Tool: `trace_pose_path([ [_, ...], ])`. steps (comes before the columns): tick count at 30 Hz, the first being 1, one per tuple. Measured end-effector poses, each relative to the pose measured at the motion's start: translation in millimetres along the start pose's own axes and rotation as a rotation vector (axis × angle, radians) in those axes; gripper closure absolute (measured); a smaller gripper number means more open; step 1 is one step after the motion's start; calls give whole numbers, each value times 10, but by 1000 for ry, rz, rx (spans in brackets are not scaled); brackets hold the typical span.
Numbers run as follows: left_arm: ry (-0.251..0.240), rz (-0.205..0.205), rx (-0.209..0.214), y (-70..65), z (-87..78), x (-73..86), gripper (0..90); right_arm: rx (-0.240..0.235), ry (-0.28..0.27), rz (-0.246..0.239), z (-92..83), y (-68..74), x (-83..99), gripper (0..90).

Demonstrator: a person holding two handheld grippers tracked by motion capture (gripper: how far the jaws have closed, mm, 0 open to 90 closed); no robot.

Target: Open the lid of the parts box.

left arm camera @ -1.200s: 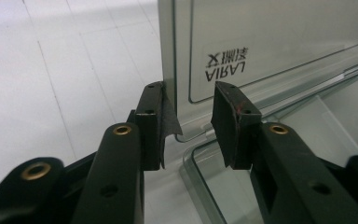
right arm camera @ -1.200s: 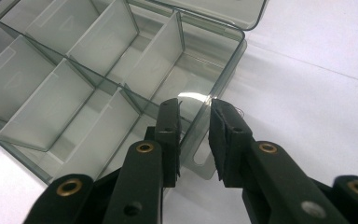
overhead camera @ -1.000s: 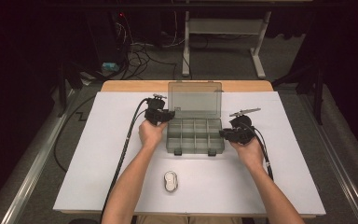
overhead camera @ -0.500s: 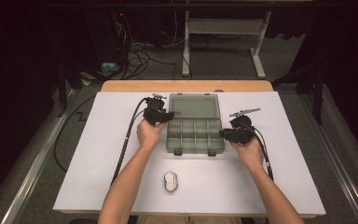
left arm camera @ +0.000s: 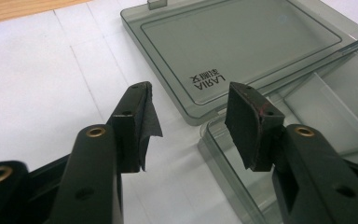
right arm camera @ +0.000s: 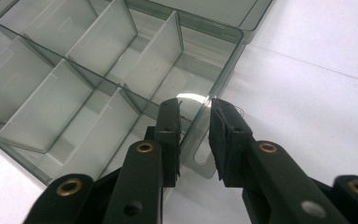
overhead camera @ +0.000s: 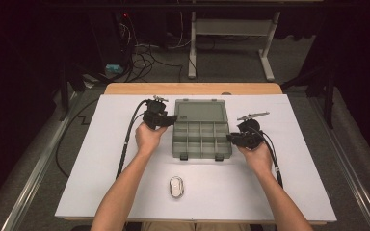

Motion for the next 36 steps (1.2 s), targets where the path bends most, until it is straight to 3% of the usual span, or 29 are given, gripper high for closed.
trace_pose_path([
  [12,-19,-16,24,83,-240,-24,480,6,-3,-8,0,4,2,743],
  [17,-22,4,26,141,-357,8,476,-7,-9,-8,-4,-2,2,743],
  [24,-41,-20,46,211,-526,16,474,-49,-19,-3,-28,29,7,673],
  [36,-90,-19,65,243,-835,106,443,-92,-119,-23,-289,18,91,555],
])
Point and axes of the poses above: each handheld gripper's, and its own axes: z roughly forward along the jaws, x roughly out of its underside, y roughly to its left, the point moved 9 cm from there along z, roughly forward along the jaws, and after that the axes turned 12 degrees about z, right-handed, at the moved point
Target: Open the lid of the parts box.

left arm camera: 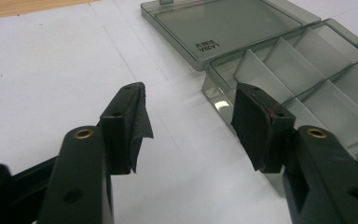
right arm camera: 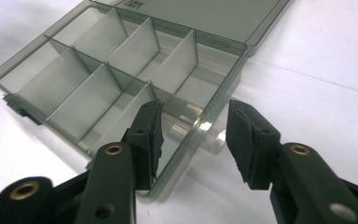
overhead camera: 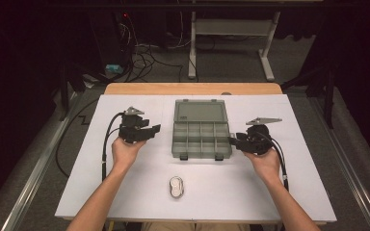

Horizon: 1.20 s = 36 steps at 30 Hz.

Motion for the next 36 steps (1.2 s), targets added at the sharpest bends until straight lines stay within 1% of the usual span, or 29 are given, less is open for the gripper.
trace_pose_path([
  [3,-7,5,5,9,-74,25,439,-10,-26,-4,-69,-13,24,532],
  [5,-16,-4,7,11,-118,26,435,-13,-30,2,-110,-24,49,518],
  [7,-22,-1,12,12,-172,31,431,-16,-41,-4,-144,-33,68,509],
  [11,-37,1,15,17,-266,55,424,-13,-69,-17,-222,-58,104,483],
  [14,-45,-7,16,33,-322,76,419,-9,-88,-13,-284,-79,129,475],
  [17,-57,-14,16,63,-391,99,419,1,-122,-27,-359,-100,160,469],
  [18,-57,-18,15,75,-409,106,418,0,-130,-25,-380,-106,173,467],
  [24,-66,-29,15,131,-509,140,415,0,-148,-20,-474,-153,244,458],
  [26,-78,-32,20,135,-549,153,415,0,-149,-16,-497,-163,276,454],
  [28,-76,-20,23,136,-580,179,415,-1,-153,-21,-519,-176,310,449],
  [30,-86,-9,23,142,-623,198,415,0,-150,-21,-537,-182,339,442],
  [32,-105,-12,20,154,-664,198,413,-2,-156,-33,-564,-187,369,438],
  [33,-102,-7,19,161,-683,207,413,-2,-156,-38,-576,-193,383,436],
  [36,-115,-6,22,159,-737,226,409,-2,-160,-37,-611,-213,422,426],
])
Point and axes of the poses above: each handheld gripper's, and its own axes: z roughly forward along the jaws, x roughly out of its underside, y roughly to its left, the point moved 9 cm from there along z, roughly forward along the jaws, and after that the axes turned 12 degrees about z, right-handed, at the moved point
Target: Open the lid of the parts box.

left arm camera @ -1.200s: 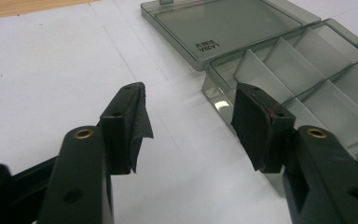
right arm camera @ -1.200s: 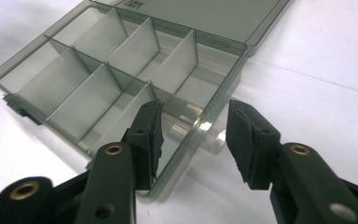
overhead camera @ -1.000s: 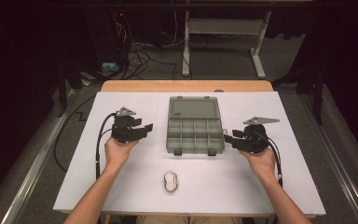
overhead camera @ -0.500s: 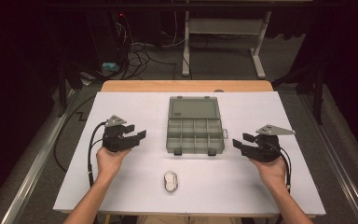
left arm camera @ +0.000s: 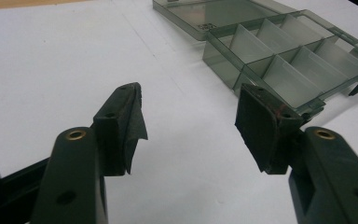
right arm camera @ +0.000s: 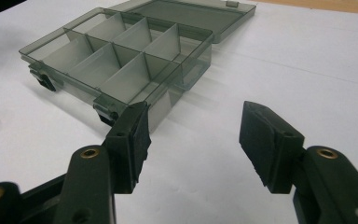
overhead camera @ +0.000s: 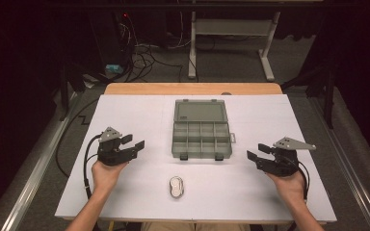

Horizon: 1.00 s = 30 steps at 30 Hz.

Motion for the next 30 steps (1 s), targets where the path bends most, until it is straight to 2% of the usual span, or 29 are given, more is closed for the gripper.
trace_pose_path([
  [9,-28,1,0,24,-135,47,400,-6,-20,9,-108,-38,88,398],
  [12,-46,9,-15,34,-187,58,404,-11,-31,21,-154,-42,122,394],
  [16,-72,39,7,9,-257,74,404,-12,-37,19,-200,-48,170,392],
  [19,-59,29,16,5,-291,99,403,-8,-46,21,-228,-61,201,392],
  [28,-112,36,29,22,-401,87,413,-4,-59,42,-310,-105,306,389],
  [30,-111,36,27,33,-420,93,412,-3,-63,49,-330,-123,334,388],
])
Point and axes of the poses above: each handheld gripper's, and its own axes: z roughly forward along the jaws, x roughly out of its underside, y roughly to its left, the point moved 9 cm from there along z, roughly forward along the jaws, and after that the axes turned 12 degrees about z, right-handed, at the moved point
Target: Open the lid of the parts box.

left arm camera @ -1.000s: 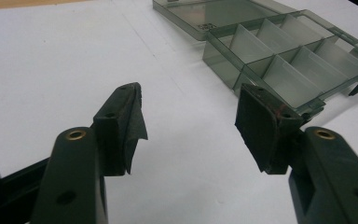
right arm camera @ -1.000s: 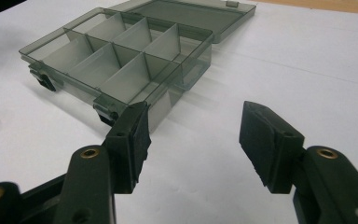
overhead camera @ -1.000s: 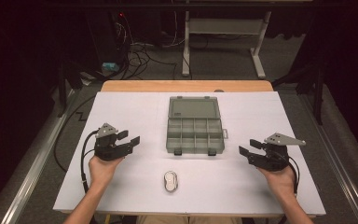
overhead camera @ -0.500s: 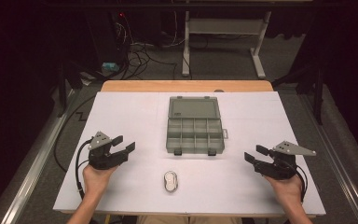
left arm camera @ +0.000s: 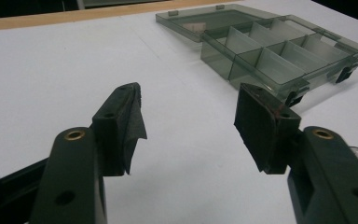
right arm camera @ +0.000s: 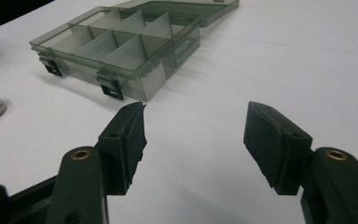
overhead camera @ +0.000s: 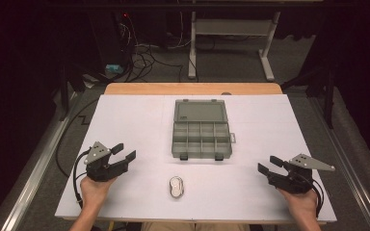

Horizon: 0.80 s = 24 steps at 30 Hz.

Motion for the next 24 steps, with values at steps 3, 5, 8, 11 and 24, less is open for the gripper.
trace_pose_path([
  [3,2,-13,-2,16,-26,12,411,5,-2,9,-38,-25,48,387],
  [5,12,-13,-9,34,-40,37,407,8,-5,12,-69,-43,73,385],
  [8,7,-18,-14,45,-63,43,403,12,-17,14,-105,-61,92,381],
  [11,-3,-35,-22,62,-83,34,388,15,-29,16,-136,-71,117,376],
  [24,-8,-59,-34,150,-248,119,340,28,-72,13,-292,-131,228,343],
])
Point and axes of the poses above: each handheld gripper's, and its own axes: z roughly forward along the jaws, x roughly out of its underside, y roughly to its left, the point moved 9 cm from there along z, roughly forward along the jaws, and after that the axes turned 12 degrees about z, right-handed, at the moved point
